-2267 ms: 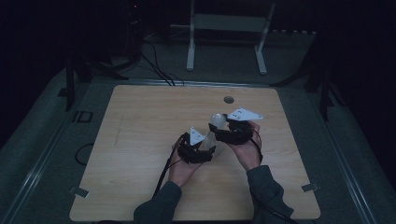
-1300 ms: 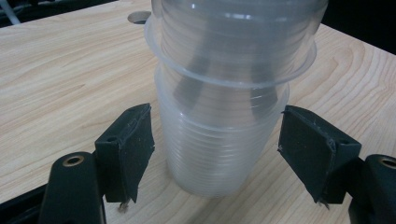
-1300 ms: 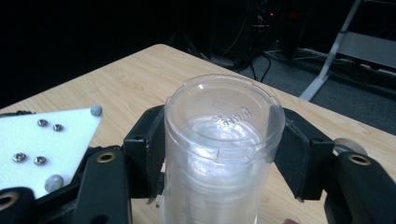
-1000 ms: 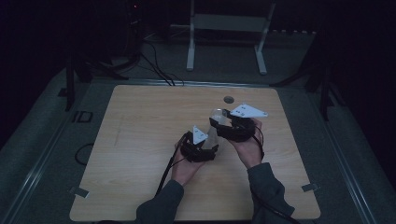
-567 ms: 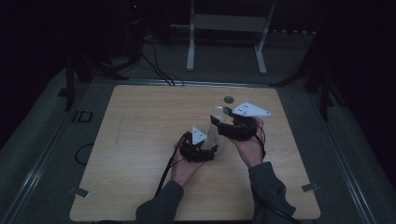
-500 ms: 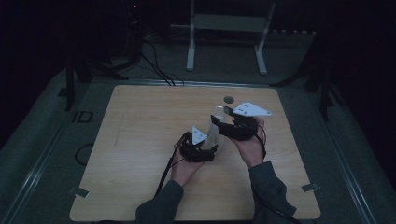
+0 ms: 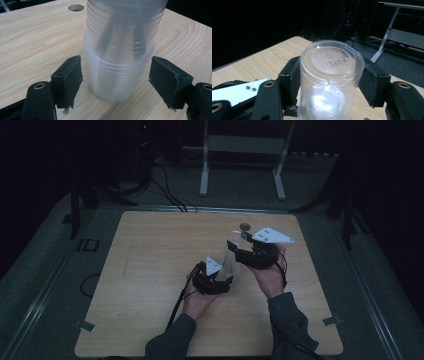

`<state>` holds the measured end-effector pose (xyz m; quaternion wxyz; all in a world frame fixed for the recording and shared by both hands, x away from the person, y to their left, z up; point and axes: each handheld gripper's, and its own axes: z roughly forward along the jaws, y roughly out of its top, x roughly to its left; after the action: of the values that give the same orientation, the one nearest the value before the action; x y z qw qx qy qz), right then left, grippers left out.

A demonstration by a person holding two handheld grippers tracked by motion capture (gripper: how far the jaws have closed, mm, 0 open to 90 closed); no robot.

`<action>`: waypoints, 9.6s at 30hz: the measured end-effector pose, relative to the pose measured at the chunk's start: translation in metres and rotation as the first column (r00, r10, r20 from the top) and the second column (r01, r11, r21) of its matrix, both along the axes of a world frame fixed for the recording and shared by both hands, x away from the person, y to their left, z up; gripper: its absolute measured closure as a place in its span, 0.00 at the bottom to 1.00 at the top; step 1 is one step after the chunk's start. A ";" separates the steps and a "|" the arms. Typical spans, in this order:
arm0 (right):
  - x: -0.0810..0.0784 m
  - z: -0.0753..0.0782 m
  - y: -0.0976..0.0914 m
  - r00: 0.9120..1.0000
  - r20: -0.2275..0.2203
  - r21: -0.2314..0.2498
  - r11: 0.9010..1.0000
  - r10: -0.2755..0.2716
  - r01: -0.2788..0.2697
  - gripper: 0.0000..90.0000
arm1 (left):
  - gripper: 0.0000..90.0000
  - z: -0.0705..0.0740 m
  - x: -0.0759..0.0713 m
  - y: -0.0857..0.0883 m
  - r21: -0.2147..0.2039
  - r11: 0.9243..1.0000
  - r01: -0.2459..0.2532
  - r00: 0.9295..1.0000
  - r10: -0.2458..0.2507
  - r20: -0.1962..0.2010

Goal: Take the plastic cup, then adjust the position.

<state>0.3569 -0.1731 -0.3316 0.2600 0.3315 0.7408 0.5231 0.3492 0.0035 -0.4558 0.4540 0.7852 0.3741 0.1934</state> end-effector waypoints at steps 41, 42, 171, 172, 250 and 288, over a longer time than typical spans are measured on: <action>-0.015 0.026 -0.020 0.997 0.073 0.047 0.998 -0.039 0.036 0.44 | 0.30 -0.004 -0.007 0.009 0.006 1.000 0.012 1.000 -0.012 -0.008; -0.015 0.026 -0.022 0.996 0.076 0.046 0.998 -0.042 0.038 0.44 | 0.30 -0.005 -0.007 0.009 0.005 1.000 0.011 1.000 -0.011 -0.008; -0.044 -0.067 -0.092 0.961 -0.275 0.328 0.936 -0.035 0.128 0.45 | 0.24 0.027 -0.035 -0.038 -0.073 0.947 0.313 0.933 -0.293 0.208; -0.044 -0.068 -0.092 0.960 -0.279 0.334 0.934 -0.031 0.127 0.45 | 0.24 0.027 -0.035 -0.038 -0.073 0.947 0.313 0.933 -0.293 0.208; -0.055 -0.072 -0.111 0.948 -0.304 0.323 0.946 0.094 0.010 0.26 | 0.33 0.026 -0.025 -0.030 -0.065 0.938 0.341 0.924 -0.322 0.208; -0.053 -0.052 -0.096 0.970 -0.243 -0.212 0.975 0.015 -0.069 0.36 | 0.33 0.033 -0.020 -0.012 -0.017 0.920 0.391 0.909 -0.384 0.160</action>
<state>0.3040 -0.2691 -0.3840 0.1923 0.3457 0.8269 0.3997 0.3290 -0.0087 -0.4228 0.5296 0.8153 0.1794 0.1502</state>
